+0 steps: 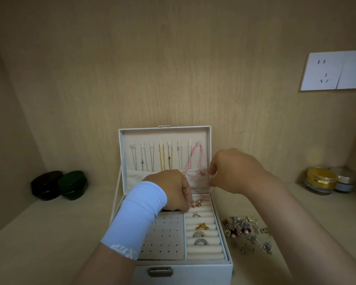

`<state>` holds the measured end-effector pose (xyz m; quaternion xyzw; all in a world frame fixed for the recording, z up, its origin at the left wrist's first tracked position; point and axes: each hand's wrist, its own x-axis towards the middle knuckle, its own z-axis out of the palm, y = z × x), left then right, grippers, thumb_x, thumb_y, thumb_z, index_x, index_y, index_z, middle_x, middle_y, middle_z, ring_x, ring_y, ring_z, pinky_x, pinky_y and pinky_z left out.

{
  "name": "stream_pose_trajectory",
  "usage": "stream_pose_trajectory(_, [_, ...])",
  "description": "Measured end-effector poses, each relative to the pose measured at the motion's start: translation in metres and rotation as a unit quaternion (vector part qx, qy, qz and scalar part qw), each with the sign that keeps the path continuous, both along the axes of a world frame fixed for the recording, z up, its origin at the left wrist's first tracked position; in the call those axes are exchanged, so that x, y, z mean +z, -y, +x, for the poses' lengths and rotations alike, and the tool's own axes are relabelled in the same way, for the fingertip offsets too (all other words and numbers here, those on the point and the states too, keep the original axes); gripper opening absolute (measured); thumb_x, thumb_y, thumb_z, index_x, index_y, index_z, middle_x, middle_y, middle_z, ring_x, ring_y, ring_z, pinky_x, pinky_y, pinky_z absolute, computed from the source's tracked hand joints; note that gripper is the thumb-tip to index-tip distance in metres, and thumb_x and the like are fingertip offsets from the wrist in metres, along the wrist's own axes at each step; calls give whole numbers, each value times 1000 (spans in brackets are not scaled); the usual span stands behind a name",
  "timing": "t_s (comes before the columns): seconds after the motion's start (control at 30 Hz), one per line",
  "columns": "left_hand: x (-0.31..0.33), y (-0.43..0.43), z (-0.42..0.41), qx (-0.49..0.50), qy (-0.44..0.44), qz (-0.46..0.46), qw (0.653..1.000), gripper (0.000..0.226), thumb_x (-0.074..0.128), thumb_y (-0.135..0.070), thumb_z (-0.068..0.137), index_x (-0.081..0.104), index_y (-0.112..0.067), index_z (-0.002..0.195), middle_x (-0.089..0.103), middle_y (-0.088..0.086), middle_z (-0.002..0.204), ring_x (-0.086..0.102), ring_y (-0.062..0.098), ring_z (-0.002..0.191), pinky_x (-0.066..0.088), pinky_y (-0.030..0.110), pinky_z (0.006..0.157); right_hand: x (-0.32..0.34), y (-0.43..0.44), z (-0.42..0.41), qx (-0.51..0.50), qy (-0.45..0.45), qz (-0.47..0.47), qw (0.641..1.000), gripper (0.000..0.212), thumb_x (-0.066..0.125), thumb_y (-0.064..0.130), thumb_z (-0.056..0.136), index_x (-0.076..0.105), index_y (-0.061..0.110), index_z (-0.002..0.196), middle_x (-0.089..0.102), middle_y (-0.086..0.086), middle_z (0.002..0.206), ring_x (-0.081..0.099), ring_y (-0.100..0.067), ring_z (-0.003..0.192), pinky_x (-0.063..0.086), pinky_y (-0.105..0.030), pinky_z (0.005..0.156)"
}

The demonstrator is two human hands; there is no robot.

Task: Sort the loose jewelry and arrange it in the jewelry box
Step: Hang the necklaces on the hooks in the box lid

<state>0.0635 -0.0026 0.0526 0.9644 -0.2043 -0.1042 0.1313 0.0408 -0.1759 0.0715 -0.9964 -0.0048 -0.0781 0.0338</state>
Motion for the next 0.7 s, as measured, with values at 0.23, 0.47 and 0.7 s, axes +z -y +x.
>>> stream_pose_trajectory(0.23, [9,-10,7,13,-6,-188,982,7,75,-30,80,75,-25,84,72,-9,79,67,9,80,56,26,83,0,-8,0,119,-56,121,984,30,77,44,79,71,36,108,60,17,89,60,-9,88,54,-31,79])
stream_pose_trajectory(0.47, [4,-12,20,9,24,-396,918,10,79,-24,82,77,-23,91,76,0,88,66,6,77,56,27,75,-6,-3,9,145,28,310,939,17,73,26,90,78,11,84,71,-4,66,55,-2,40,39,-13,44])
stream_pose_trajectory(0.7, [-4,-9,29,2,85,-444,892,17,79,-12,80,78,-23,92,75,-5,84,66,0,74,54,24,76,-8,-5,8,120,-22,506,854,20,66,23,96,78,8,91,76,-12,80,56,-18,53,37,-25,42])
